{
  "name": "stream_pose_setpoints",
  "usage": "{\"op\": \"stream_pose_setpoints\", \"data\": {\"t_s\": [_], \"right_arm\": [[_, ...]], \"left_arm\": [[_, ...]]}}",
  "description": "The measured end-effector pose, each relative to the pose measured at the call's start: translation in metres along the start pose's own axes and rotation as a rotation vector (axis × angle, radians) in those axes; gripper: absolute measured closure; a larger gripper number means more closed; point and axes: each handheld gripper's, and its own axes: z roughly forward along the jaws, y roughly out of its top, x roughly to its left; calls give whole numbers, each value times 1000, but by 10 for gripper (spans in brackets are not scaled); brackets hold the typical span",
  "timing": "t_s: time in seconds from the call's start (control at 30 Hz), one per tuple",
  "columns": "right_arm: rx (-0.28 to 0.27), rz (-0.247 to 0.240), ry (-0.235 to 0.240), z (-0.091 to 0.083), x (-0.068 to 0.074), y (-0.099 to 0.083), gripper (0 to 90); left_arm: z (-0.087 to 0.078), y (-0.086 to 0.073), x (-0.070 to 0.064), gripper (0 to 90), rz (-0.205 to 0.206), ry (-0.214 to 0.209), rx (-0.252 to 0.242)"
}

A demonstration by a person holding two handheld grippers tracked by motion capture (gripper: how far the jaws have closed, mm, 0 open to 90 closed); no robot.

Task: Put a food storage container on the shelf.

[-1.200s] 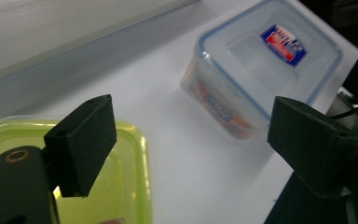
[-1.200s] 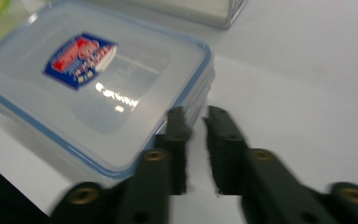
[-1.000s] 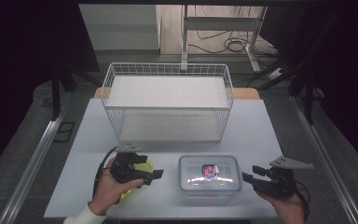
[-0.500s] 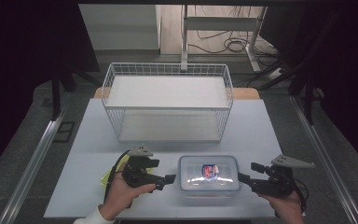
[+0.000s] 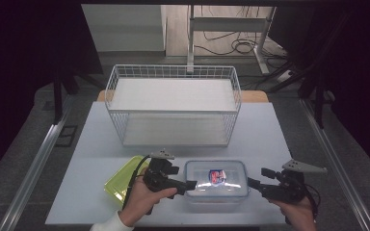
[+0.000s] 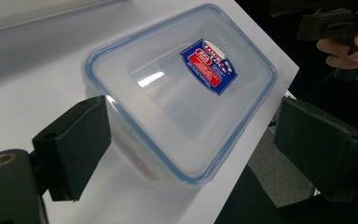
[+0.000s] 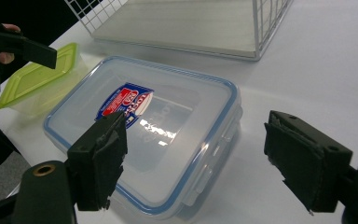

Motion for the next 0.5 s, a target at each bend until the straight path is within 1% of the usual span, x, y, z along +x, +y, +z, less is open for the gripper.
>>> {"op": "stream_pose_setpoints", "data": {"t_s": [0.07,0.2,0.27,0.37,0.4,0.43,0.47,0.5], "right_arm": [[0,7,-1,0,-1,0,216],[4,13,-1,1,-2,-1,217],[7,15,-2,1,-3,-1,219],[8,21,-3,0,-4,-2,219],[8,23,-3,1,-5,-2,220],[11,20,-6,1,-5,-2,219],[11,20,-6,1,-5,-2,219],[13,20,-8,1,-6,-2,220]], "left_arm": [[4,2,-1,105,-15,-9,8],[11,3,-1,98,-27,-13,14],[17,3,2,90,-59,-26,22],[20,2,6,85,-70,-30,34],[22,1,6,84,-88,-34,33],[24,-1,8,81,-97,-34,42],[24,-1,8,80,-97,-34,42],[26,-2,11,80,-107,-37,43]]}}
